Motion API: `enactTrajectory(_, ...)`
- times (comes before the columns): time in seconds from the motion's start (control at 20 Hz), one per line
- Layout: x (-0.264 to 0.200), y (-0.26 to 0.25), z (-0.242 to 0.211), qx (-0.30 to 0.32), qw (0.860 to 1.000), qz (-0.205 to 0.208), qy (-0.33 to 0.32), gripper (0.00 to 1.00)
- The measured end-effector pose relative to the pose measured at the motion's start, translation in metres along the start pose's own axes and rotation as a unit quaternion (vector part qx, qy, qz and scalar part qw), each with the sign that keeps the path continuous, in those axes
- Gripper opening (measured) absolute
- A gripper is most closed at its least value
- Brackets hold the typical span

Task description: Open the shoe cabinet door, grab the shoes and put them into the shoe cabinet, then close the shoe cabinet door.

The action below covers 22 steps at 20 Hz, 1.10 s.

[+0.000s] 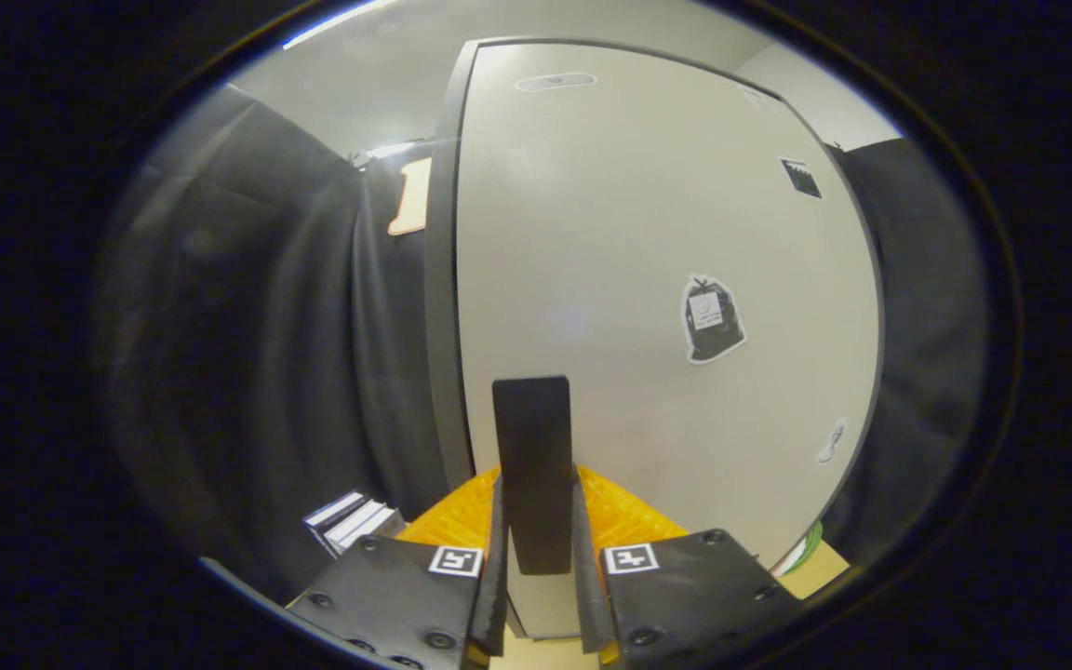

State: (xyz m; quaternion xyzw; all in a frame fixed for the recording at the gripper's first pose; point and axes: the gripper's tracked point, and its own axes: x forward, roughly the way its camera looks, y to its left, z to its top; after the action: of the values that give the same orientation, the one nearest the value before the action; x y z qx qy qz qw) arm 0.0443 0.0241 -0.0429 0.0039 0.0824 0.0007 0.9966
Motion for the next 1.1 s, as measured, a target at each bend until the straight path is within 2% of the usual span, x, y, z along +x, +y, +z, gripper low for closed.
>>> enactTrajectory(0.3, -0.005, -0.002, 0.002, 0.013, 1.0, 0.007, -0.002, 0.15)
enactTrajectory(0.55, -0.02, -0.004, 0.003, 0.029, 1.0, 0.004, -0.003, 0.1)
enactTrajectory(1.1, -0.044, -0.021, 0.005, 0.024, 0.999, -0.029, -0.014, 0.09)
